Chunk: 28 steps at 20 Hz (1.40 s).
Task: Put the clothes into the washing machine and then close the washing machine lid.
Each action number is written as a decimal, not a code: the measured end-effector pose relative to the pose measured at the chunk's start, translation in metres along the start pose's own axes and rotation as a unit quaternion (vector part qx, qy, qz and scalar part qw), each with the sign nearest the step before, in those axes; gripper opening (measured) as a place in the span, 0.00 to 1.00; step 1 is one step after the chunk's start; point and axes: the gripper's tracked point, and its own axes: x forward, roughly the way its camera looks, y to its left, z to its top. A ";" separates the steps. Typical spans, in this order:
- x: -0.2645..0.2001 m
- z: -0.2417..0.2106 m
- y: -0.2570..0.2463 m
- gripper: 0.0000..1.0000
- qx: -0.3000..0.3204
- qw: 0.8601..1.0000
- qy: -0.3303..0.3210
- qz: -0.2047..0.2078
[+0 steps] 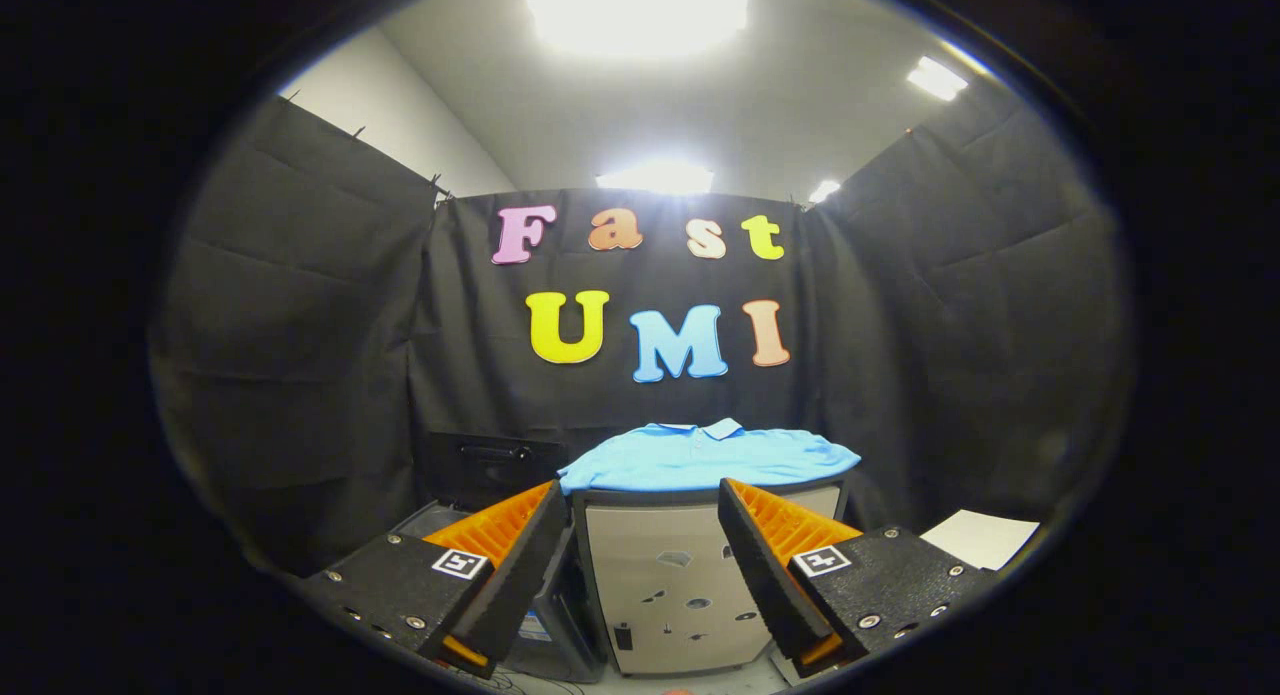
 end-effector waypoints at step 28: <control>0.252 0.048 -0.077 0.95 -0.006 0.999 0.021 -0.025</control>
